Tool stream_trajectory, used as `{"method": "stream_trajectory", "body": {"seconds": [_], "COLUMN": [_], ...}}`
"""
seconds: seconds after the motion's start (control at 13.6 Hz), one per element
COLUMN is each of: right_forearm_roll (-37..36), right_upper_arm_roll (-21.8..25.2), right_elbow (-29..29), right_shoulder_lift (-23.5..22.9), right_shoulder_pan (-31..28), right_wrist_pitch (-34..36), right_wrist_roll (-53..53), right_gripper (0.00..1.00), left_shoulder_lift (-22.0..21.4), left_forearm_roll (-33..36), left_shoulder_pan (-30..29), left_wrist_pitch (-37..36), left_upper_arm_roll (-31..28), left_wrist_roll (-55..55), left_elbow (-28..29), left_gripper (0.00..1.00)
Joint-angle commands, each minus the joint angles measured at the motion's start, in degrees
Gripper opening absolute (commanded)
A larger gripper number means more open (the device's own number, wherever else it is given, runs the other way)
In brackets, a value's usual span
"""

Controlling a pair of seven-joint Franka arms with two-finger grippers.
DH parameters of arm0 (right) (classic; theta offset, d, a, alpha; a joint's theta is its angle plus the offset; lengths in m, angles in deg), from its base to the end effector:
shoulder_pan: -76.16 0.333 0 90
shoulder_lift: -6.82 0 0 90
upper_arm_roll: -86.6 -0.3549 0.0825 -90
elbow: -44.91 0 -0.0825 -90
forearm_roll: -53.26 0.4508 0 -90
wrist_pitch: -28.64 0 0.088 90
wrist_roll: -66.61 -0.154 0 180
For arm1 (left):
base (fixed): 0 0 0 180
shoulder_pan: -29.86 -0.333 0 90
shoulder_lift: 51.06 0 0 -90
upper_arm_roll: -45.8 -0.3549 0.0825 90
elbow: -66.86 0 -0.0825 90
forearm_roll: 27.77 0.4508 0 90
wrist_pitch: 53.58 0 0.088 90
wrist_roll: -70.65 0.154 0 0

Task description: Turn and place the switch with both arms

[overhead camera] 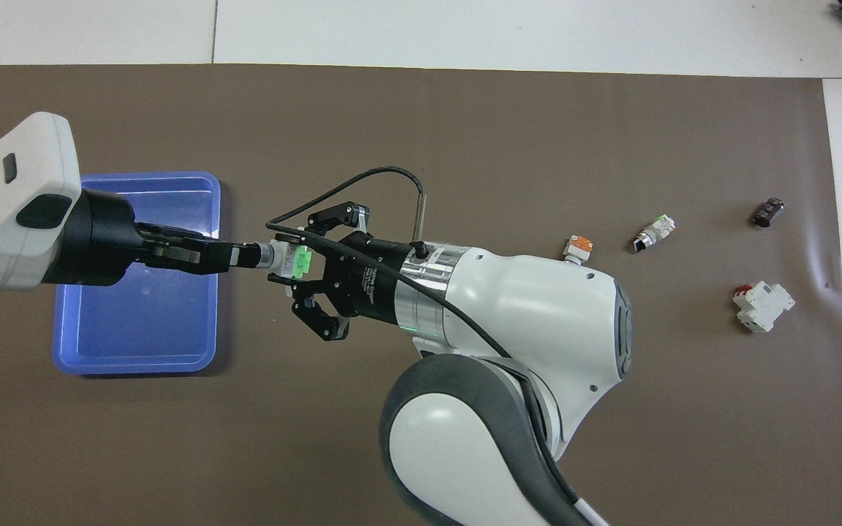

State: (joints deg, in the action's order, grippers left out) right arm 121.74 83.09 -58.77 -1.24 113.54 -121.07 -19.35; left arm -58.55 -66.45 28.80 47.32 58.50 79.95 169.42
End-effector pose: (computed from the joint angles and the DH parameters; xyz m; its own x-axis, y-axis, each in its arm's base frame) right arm 0.5637 0.4875 0.5164 0.0430 -0.5117 -0.8581 -0.9685 0.1895 -0.1615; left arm 0.5680 -0.2102 0.6187 0.9648 -0.2112 0.1566 -0.2629 -0.7695 0.5821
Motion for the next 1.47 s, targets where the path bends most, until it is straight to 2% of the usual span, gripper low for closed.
{"method": "stream_trajectory", "body": {"seconds": [0.0, 0.22, 0.95, 1.39], "right_forearm_roll": [0.79, 0.79, 0.87, 0.79], "right_upper_arm_roll": [-0.44, -0.44, -0.44, -0.35], "right_elbow": [0.5, 0.5, 0.5, 0.5], "right_shoulder_lift": [0.15, 0.07, 0.07, 0.07], "right_shoulder_pan": [-0.28, -0.28, -0.37, -0.37], "right_wrist_pitch": [-1.03, -1.03, -0.94, -0.94], "right_wrist_roll": [1.67, 1.67, 1.67, 1.59], "right_gripper": [0.0, 0.0, 0.0, 0.0], "left_shoulder_lift": [-1.91, -1.91, -1.65, -1.65], "left_forearm_roll": [0.27, 0.26, -0.17, 0.44], "left_shoulder_pan": [2.56, 3.97, 3.97, 3.88], "left_wrist_pitch": [-1.23, -0.62, -0.35, 3.42], "left_upper_arm_roll": [0.13, 0.13, 0.13, 0.05], "left_wrist_roll": [-12.85, -27.97, -64.37, -86.17], "left_elbow": [1.95, 1.6, 0.98, 1.16], "left_gripper": [0.0, 0.0, 0.0, 0.0]}}
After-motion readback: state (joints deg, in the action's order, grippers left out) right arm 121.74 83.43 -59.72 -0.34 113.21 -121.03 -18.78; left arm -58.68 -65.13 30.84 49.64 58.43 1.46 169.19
